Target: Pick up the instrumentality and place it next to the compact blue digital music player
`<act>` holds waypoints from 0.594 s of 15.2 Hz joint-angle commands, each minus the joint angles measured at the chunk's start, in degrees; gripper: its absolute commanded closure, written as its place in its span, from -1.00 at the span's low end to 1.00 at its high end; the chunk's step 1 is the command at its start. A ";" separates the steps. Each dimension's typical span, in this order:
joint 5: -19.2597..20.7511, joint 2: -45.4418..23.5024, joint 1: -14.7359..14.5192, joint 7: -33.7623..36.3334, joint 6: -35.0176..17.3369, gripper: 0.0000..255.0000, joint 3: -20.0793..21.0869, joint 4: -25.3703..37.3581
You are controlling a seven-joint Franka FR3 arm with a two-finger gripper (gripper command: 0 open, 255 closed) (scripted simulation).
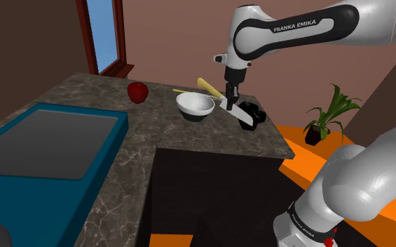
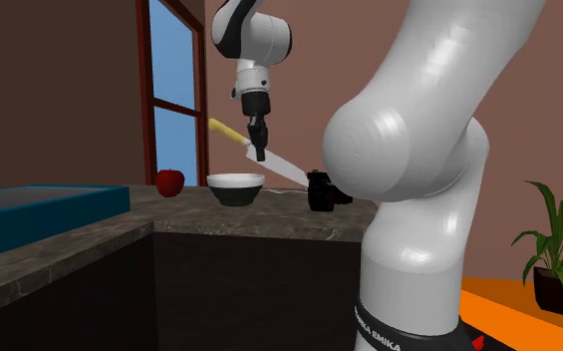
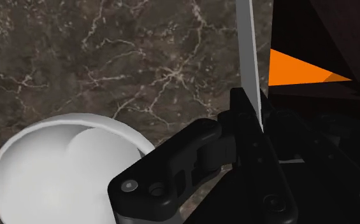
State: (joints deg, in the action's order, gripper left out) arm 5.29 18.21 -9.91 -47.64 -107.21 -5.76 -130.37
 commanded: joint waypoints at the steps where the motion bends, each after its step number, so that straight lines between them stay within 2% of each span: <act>1: -0.02 0.38 0.01 -0.12 1.61 1.00 0.02 1.21; 9: -2.58 -8.60 -3.71 7.36 2.67 1.00 4.98 10.80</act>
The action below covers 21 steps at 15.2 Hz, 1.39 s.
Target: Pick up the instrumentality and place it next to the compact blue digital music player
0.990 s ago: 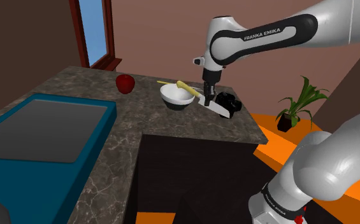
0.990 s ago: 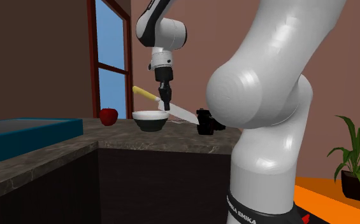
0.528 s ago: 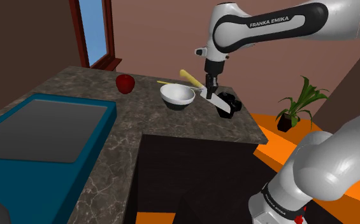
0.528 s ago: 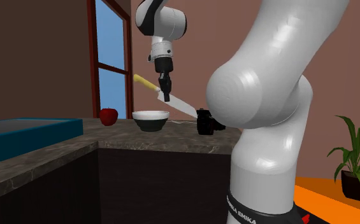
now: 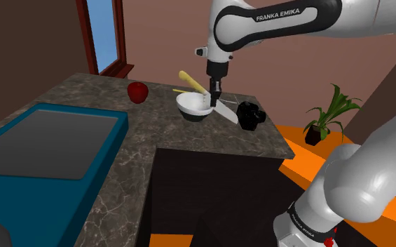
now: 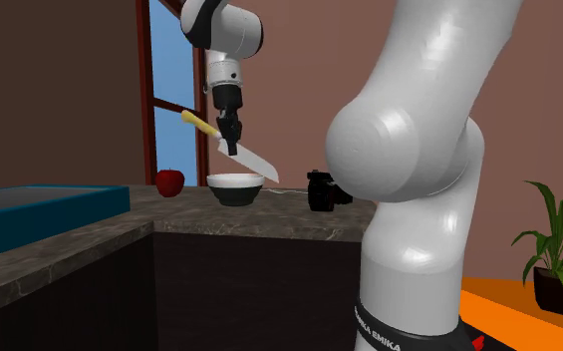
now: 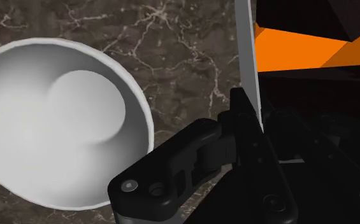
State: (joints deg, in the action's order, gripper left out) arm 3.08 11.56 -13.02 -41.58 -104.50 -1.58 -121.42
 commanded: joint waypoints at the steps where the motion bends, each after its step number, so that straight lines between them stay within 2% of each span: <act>1: -0.59 -3.38 -1.09 2.33 0.14 1.00 1.44 3.42; 7: -1.18 -12.73 -3.98 8.37 1.92 1.00 4.81 14.33; 13: -0.63 -23.57 -7.17 14.00 5.36 1.00 7.31 28.40; 18: 0.46 -34.43 -10.40 18.14 10.22 1.00 8.63 43.94; 21: 1.32 -42.59 -12.76 20.23 14.76 1.00 9.05 56.55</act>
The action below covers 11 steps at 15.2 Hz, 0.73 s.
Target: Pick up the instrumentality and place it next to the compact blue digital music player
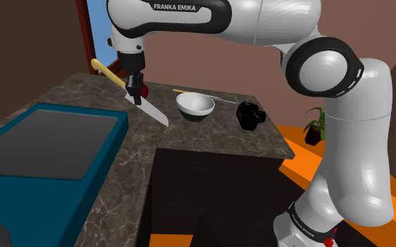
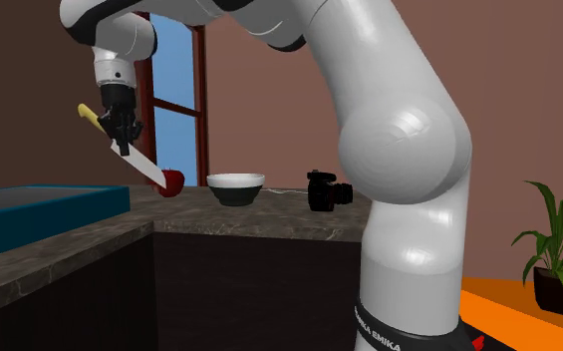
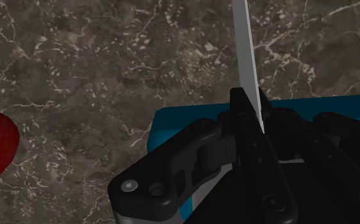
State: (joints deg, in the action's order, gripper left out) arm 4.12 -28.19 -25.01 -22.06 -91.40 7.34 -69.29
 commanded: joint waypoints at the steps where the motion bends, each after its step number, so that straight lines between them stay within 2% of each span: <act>1: 0.37 -3.91 -1.09 0.91 2.30 1.00 0.12 6.13; 11: 0.34 -3.19 -0.68 1.13 -5.84 1.00 0.07 -2.75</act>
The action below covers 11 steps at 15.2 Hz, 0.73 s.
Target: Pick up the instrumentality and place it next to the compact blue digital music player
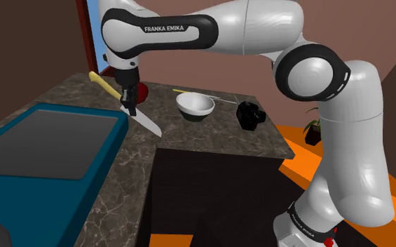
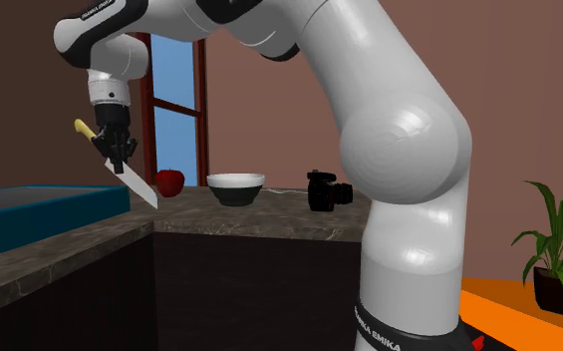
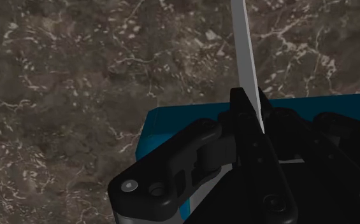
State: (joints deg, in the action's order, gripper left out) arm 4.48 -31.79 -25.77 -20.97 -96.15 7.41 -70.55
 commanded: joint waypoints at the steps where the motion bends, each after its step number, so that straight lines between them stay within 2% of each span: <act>1: -0.01 0.37 0.10 0.06 -1.85 1.00 0.00 -2.20; 11: 0.20 -0.79 0.27 0.32 -8.87 1.00 -0.12 -8.08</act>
State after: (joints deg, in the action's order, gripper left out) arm 4.66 -32.44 -25.54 -20.64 -104.24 7.31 -77.99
